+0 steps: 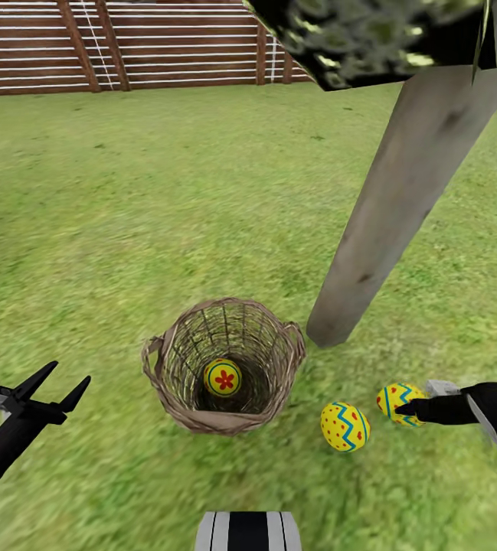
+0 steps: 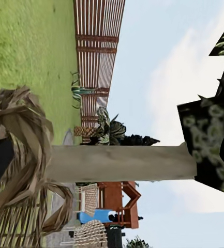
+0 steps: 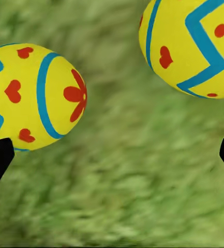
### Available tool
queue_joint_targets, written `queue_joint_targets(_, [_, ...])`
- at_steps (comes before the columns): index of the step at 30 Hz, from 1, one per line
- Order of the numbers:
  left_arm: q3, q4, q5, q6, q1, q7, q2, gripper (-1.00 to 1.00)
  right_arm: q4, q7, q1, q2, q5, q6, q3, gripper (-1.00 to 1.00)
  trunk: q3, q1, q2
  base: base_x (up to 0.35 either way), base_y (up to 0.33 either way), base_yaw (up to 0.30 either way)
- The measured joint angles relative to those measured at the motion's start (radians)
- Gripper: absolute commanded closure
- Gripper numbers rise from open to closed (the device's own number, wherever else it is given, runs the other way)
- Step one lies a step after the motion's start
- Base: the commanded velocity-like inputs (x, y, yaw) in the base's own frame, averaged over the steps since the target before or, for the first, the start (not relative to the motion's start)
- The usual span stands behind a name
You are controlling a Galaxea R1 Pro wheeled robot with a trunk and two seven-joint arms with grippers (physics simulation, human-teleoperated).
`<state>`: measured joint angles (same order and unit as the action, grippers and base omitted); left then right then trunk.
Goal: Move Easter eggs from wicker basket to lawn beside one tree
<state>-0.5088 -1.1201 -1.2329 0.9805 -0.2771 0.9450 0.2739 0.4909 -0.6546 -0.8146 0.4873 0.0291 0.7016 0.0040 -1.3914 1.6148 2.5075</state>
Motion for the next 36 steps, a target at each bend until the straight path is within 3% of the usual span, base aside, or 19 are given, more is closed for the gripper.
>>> queue_joint_targets(9, [-0.001, 0.001, 0.000, 0.001, 0.000, 0.000, 0.002, -1.00, 0.001, -0.381, 0.000, 0.069, 0.001, 0.003, 0.004, -1.00, 0.035, -0.004, -0.002, 0.000, 0.000, 0.000])
queue_joint_targets(14, [-0.001, 0.002, 0.000, 0.001, 0.000, 0.000, 0.002, -1.00, 0.002, -0.658, 0.004, 0.132, 0.000, -0.002, 0.001, -1.00, 0.054, -0.006, -0.003, 0.000, 0.000, 0.000])
queue_joint_targets(23, [-0.002, 0.003, 0.002, -0.001, 0.000, -0.002, 0.002, -1.00, 0.003, -0.792, 0.009, 0.176, -0.009, -0.012, -0.005, -1.00, 0.089, -0.010, -0.005, 0.000, 0.000, 0.000])
queue_joint_targets(25, [-0.002, 0.004, 0.002, -0.001, 0.000, -0.003, 0.002, -1.00, 0.003, -0.799, 0.008, 0.190, -0.010, -0.013, -0.022, -1.00, 0.097, -0.011, -0.006, 0.000, 0.000, 0.000])
queue_joint_targets(27, [-0.002, 0.005, 0.002, -0.001, 0.000, -0.003, 0.002, -1.00, 0.003, -0.807, 0.009, 0.206, -0.011, -0.011, -0.064, -1.00, 0.104, -0.012, -0.006, 0.000, 0.000, 0.000])
queue_joint_targets(29, [-0.002, 0.005, 0.001, -0.001, 0.000, -0.003, 0.002, -1.00, 0.002, -0.853, 0.009, 0.225, -0.010, -0.009, -0.085, -1.00, 0.112, -0.013, -0.007, 0.000, 0.000, 0.000])
queue_joint_targets(31, [-0.001, 0.005, 0.002, -0.001, 0.000, -0.003, 0.002, -1.00, 0.001, -0.882, 0.009, 0.242, -0.010, -0.008, -0.090, -1.00, 0.120, -0.014, -0.007, 0.000, 0.000, 0.000])
queue_joint_targets(36, [-0.001, 0.005, 0.002, -0.001, 0.000, -0.003, 0.002, -1.00, 0.001, -0.905, 0.010, 0.248, -0.010, -0.007, -0.091, -1.00, 0.137, -0.027, -0.030, 0.000, 0.000, 0.000])
